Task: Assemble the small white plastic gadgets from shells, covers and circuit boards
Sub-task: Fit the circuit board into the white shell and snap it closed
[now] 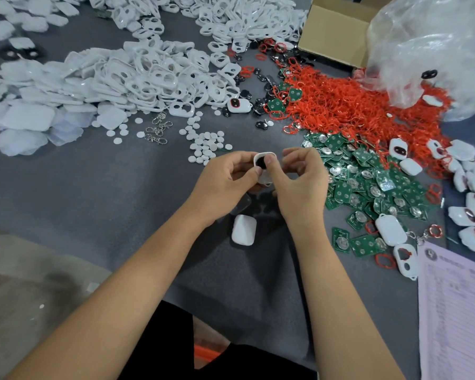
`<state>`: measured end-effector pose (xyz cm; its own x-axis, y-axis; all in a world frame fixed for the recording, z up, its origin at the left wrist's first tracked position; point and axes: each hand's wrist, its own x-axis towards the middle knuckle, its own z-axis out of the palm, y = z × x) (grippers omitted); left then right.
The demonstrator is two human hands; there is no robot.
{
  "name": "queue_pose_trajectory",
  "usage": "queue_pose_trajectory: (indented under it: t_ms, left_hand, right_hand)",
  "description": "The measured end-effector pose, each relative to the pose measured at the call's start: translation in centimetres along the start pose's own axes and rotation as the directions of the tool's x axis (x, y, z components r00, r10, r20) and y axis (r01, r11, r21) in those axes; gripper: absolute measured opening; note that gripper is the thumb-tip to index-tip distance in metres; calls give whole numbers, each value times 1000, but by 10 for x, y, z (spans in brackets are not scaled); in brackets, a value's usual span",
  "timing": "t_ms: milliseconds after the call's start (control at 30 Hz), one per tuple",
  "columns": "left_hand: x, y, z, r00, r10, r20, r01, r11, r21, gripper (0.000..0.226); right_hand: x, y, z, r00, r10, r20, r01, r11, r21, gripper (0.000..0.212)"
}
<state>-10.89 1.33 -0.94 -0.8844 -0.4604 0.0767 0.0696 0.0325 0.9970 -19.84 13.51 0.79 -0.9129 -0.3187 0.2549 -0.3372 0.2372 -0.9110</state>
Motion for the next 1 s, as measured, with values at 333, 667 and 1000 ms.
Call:
queue_pose_trajectory:
  t_ms: [333, 667, 1000]
  left_hand:
    - [-1, 2, 0, 1000, 11, -25, -11, 1000, -1, 23]
    - [1, 3, 1, 993, 37, -113, -17, 985, 169, 15]
    - [3, 5, 2, 971, 38, -235, -2, 989, 150, 11]
  right_hand:
    - [8, 2, -6, 944, 163, 286, -231, 947, 223, 14]
    - [2, 0, -1, 946, 161, 283, -238, 936, 261, 9]
    - [-2, -2, -1, 942, 149, 300, -248, 912, 327, 13]
